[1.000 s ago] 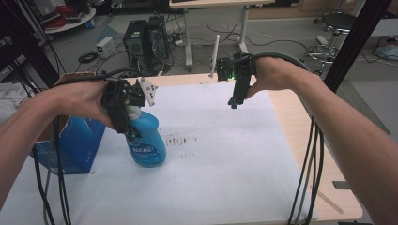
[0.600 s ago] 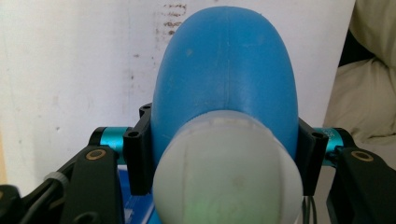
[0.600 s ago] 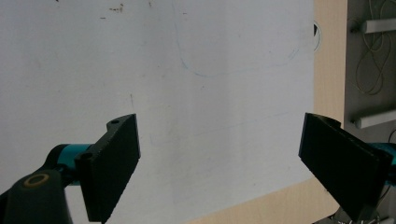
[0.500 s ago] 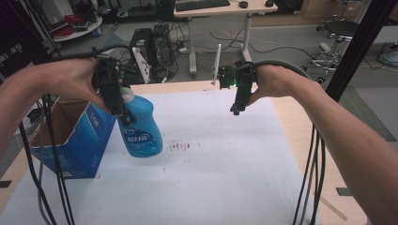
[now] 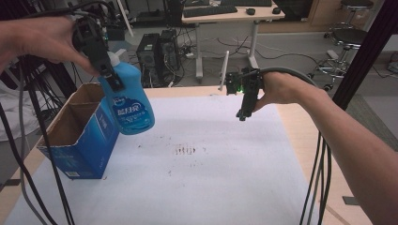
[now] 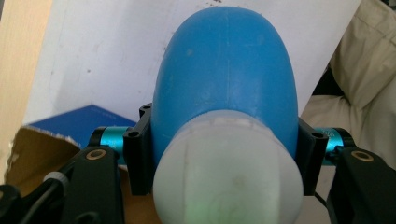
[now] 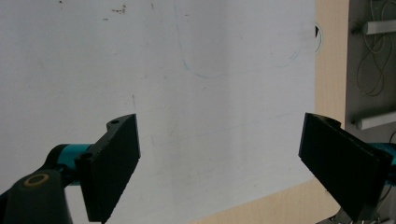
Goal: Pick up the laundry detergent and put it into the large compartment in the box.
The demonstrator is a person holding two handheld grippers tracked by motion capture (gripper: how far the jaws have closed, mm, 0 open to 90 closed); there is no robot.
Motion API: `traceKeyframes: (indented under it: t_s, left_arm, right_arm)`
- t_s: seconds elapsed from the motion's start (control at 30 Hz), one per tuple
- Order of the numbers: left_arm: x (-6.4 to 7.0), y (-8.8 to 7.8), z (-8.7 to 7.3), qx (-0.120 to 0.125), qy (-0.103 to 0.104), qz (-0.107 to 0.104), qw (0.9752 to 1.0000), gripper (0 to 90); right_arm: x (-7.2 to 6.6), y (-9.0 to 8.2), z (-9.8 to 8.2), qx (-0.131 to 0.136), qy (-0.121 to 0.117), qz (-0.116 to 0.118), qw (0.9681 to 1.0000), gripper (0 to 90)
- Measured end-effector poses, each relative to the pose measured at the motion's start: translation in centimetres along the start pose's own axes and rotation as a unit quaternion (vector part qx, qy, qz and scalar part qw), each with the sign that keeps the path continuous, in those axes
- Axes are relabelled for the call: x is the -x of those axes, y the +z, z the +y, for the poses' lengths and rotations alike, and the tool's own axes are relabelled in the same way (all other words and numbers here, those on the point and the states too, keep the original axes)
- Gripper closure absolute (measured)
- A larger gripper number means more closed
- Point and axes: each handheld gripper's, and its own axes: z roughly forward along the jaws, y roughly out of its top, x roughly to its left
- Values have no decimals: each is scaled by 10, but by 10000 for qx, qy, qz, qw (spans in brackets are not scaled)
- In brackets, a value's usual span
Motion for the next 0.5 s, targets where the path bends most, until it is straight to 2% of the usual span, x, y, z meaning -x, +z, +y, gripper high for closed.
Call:
traceKeyframes:
  t_s: [0.13,0.2,0.23,0.33,0.37,0.47,0.5]
  left_arm:
    - [-11,-10,-11,5,-334,18,9994,386]
    - [-17,-11,-20,-12,-610,37,9981,386]
    - [-19,-12,-23,-44,-665,52,9978,386]
    - [-29,-17,-40,-32,-1056,248,9941,386]
    - [-29,-17,-40,-32,-1056,248,9941,386]
    - [-33,-20,-53,-64,-1310,281,9910,387]
    - [-35,-24,-61,-16,-1443,328,9890,387]
  right_arm:
    - [0,1,0,-31,-21,20,10000,117]
    - [-1,1,0,-21,-25,17,10000,117]
    - [-1,1,0,-21,-26,21,10000,117]
    - [0,3,0,-13,-17,34,10000,117]
    - [0,4,0,-16,-1,35,10000,117]
    - [0,6,2,-31,-38,64,10000,117]
    - [-1,8,3,-39,-57,67,10000,117]
